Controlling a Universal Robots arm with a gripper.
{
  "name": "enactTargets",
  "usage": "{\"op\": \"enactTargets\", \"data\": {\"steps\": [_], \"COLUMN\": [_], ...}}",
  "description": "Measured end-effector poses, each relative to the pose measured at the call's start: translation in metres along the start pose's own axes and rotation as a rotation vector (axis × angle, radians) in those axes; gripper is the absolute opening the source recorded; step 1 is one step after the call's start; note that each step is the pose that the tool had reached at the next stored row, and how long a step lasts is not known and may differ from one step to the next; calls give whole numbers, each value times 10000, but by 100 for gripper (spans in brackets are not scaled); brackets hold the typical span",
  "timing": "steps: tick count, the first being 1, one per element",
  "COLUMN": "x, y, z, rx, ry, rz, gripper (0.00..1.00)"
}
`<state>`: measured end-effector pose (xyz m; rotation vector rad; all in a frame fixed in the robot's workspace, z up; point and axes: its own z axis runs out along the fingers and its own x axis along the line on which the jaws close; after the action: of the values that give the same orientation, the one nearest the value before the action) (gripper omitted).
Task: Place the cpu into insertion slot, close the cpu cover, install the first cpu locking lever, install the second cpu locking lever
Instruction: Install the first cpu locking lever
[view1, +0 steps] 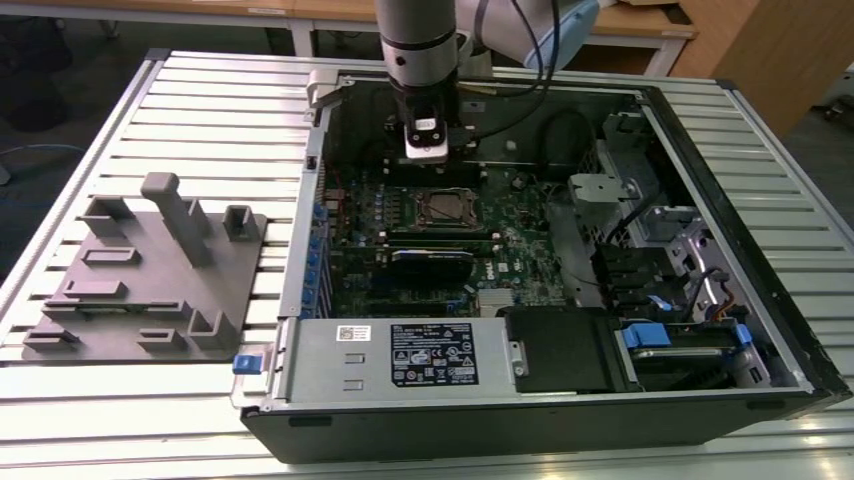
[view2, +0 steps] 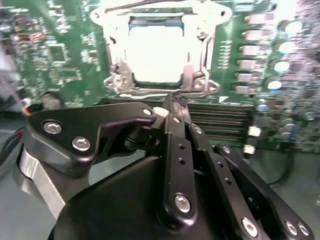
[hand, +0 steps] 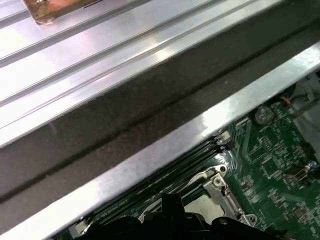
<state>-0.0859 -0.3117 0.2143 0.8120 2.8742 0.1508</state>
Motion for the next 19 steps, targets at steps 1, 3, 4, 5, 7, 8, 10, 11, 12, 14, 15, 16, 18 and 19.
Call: {"op": "enactTargets", "data": {"steps": [1, 3, 4, 5, 7, 8, 10, 11, 12, 14, 15, 16, 18, 19], "x": [0, 0, 0, -2, -18, -25, -39, -43, -46, -49, -50, -50, -50, -50], "y": [0, 0, 0, 1, 12, 15, 23, 26, 27, 28, 29, 29, 29, 29], "z": [0, 0, 0, 1, 6, 9, 16, 21, 27, 36, 37, 38, 38, 37], "rx": [2, 4, 5, 4, -3, -11, -29, -38, -44, 57, 201, 360, 680, 852], "ry": [1, 4, 5, 6, 17, 26, 49, 62, 75, 71, 17, -48, -190, -262], "rz": [0, 1, 0, -5, -72, -137, -297, -381, -478, -623, -682, -738, -838, -891], "gripper": [11, 11, 11, 11, 11, 11, 11, 11, 11, 11, 11, 11, 11, 11]}}
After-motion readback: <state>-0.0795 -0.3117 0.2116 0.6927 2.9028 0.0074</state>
